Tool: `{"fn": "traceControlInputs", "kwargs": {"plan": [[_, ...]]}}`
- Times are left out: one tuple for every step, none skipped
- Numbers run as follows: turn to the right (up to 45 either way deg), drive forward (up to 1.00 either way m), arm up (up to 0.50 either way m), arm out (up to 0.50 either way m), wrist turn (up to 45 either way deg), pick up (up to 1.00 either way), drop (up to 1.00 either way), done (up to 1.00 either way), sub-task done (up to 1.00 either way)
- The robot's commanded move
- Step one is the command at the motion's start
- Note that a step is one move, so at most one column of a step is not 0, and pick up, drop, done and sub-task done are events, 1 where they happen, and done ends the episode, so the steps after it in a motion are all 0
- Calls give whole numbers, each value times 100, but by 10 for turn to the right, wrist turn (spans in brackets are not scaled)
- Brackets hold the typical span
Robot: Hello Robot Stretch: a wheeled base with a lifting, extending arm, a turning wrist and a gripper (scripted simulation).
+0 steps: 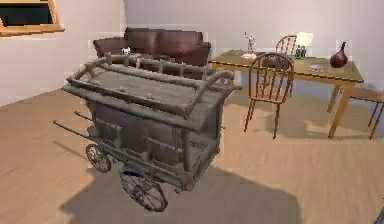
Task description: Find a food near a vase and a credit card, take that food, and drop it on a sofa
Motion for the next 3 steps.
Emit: {"fn": "traceControlInputs", "kwargs": {"plan": [[-330, 0, 0, 0, 0, 0, 0, 0, 0], [0, 65, 0, 0, 0, 0, 0, 0, 0], [-420, 0, 0, 0, 0, 0, 0, 0, 0]]}}
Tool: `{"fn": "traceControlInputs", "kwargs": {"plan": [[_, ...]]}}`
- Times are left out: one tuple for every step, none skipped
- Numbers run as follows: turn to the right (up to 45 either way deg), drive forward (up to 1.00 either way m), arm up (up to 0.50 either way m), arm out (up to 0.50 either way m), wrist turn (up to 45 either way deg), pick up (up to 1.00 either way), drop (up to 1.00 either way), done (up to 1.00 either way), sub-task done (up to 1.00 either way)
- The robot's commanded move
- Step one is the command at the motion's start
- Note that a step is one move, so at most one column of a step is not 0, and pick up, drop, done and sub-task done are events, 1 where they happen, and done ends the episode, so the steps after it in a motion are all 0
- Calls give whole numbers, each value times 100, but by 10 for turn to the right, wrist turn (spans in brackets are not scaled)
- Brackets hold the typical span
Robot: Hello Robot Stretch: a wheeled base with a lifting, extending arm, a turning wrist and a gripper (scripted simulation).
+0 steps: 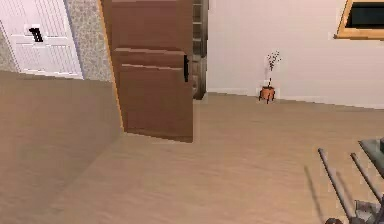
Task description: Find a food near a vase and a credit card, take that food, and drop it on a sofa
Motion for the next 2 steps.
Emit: {"fn": "traceControlInputs", "kwargs": {"plan": [[0, 95, 0, 0, 0, 0, 0, 0, 0], [-450, 0, 0, 0, 0, 0, 0, 0, 0]]}}
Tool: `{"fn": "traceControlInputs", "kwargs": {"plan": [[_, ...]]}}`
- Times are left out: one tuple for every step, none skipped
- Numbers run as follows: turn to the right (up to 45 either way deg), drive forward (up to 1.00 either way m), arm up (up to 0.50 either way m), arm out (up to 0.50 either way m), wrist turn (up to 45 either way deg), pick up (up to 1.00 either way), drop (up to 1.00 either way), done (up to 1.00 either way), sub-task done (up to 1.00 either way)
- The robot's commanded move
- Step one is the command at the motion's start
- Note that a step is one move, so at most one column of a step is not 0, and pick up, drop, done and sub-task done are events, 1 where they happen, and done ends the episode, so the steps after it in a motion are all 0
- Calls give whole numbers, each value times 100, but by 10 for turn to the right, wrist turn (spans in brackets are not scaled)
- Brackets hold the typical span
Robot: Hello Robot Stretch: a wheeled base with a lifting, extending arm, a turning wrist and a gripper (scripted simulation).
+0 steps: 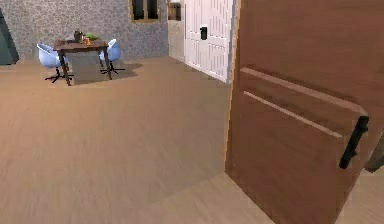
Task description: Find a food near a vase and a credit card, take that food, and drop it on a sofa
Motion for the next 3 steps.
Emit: {"fn": "traceControlInputs", "kwargs": {"plan": [[-300, 0, 0, 0, 0, 0, 0, 0, 0], [0, 100, 0, 0, 0, 0, 0, 0, 0], [0, 100, 0, 0, 0, 0, 0, 0, 0]]}}
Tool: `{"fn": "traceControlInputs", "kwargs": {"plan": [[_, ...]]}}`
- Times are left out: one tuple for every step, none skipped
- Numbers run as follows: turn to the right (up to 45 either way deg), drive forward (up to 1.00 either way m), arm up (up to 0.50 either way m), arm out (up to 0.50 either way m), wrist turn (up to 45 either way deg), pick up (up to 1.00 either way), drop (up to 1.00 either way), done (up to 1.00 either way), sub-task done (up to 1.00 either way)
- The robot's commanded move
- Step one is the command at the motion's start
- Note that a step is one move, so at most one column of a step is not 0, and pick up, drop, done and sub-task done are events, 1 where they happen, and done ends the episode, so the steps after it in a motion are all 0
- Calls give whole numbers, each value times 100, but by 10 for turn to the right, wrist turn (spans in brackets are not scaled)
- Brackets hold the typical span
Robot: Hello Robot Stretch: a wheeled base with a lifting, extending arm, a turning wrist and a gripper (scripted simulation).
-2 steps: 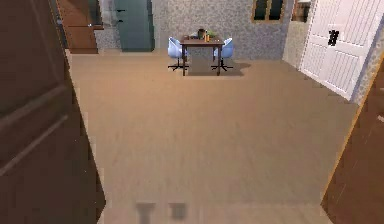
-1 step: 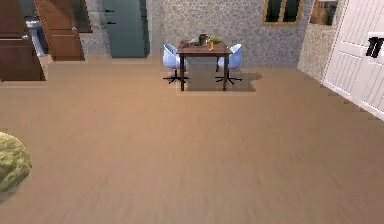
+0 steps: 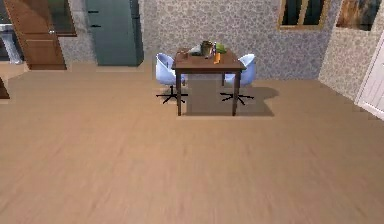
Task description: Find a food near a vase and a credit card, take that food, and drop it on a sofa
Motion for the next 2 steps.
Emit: {"fn": "traceControlInputs", "kwargs": {"plan": [[0, 100, 0, 0, 0, 0, 0, 0, 0], [-30, 0, 0, 0, 0, 0, 0, 0, 0]]}}
